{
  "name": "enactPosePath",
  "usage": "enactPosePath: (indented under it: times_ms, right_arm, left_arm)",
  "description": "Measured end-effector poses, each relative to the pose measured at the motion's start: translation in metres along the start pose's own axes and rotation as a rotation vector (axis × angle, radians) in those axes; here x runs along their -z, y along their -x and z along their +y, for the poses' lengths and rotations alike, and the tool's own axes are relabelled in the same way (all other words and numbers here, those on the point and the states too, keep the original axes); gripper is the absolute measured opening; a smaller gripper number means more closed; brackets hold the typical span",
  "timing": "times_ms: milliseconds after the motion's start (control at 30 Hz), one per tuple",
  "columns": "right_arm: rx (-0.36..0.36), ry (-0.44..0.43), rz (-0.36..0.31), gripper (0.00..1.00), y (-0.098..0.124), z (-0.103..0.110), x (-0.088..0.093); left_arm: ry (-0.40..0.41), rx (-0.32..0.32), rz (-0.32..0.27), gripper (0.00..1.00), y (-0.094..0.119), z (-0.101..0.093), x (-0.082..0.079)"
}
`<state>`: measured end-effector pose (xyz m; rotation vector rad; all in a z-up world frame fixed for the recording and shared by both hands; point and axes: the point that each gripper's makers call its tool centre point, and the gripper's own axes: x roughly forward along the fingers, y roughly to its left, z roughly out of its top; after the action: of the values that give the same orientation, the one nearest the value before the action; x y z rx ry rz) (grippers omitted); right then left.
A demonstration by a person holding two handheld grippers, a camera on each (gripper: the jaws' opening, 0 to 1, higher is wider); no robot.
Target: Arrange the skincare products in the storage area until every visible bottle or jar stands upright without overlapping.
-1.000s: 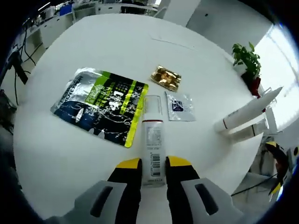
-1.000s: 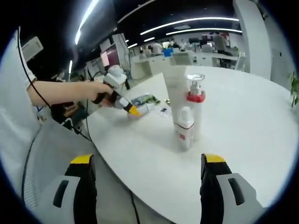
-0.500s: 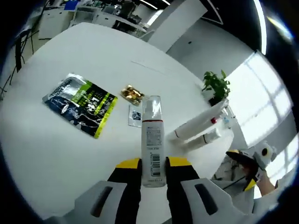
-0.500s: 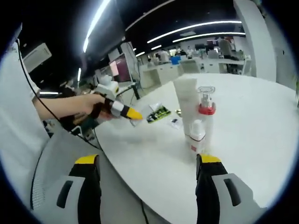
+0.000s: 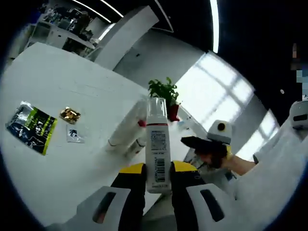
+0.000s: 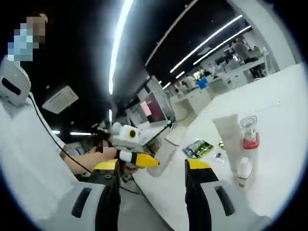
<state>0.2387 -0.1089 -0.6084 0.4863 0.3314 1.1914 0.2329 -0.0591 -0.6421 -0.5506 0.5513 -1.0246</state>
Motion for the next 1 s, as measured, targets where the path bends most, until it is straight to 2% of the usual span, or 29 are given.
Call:
enactPosePath:
  times_ms: [133, 200, 300, 367, 400, 467, 500, 633, 700, 800, 867, 933, 1000]
  right_arm:
    - [-0.012, 0.006, 0.015, 0.5, -0.008, 0.003, 0.002]
    - [-0.05, -0.002, 0.003, 0.49, -0.012, 0.013, 0.0]
    - [-0.136, -0.041, -0.053, 0.44, -0.016, 0.031, -0.008]
    - [-0.199, -0.046, -0.083, 0.37, -0.017, 0.044, -0.013]
    - [-0.209, -0.037, -0.103, 0.33, -0.017, 0.047, -0.016]
    - [-0.208, -0.025, -0.091, 0.25, -0.018, 0.048, -0.014]
    - [-0.203, -0.013, -0.088, 0.24, -0.019, 0.048, -0.013]
    - [-0.236, -0.032, -0.073, 0.23, -0.019, 0.052, -0.011]
    - [-0.238, -0.072, -0.057, 0.22, -0.019, 0.052, -0.01]
    - [-0.194, -0.102, -0.038, 0.21, -0.02, 0.044, -0.008]
    - [-0.149, -0.092, -0.038, 0.21, -0.02, 0.037, -0.008]
    - [-0.092, -0.081, -0.034, 0.21, -0.021, 0.028, -0.008]
    - [-0.067, -0.081, -0.028, 0.2, -0.022, 0.025, -0.008]
  left_arm:
    - [-0.028, 0.106, -0.015, 0.17, 0.0, -0.03, -0.001]
    - [-0.046, 0.153, -0.015, 0.17, -0.001, -0.044, 0.0]
    - [-0.067, 0.211, 0.007, 0.17, -0.003, -0.061, 0.005]
    - [-0.063, 0.235, 0.017, 0.17, -0.004, -0.066, 0.007]
    - [-0.064, 0.25, 0.026, 0.17, -0.005, -0.069, 0.009]
    - [-0.062, 0.262, 0.038, 0.17, -0.007, -0.071, 0.012]
    - [-0.061, 0.268, 0.044, 0.17, -0.007, -0.072, 0.013]
    - [-0.053, 0.283, 0.055, 0.17, -0.008, -0.073, 0.016]
    - [-0.047, 0.292, 0.059, 0.17, -0.008, -0.075, 0.016]
    - [-0.05, 0.27, 0.059, 0.17, -0.009, -0.07, 0.015]
    - [-0.047, 0.221, 0.057, 0.17, -0.01, -0.061, 0.013]
    - [-0.095, 0.144, 0.031, 0.18, -0.012, -0.049, 0.007]
    - [-0.096, 0.131, 0.064, 0.19, -0.016, -0.05, 0.011]
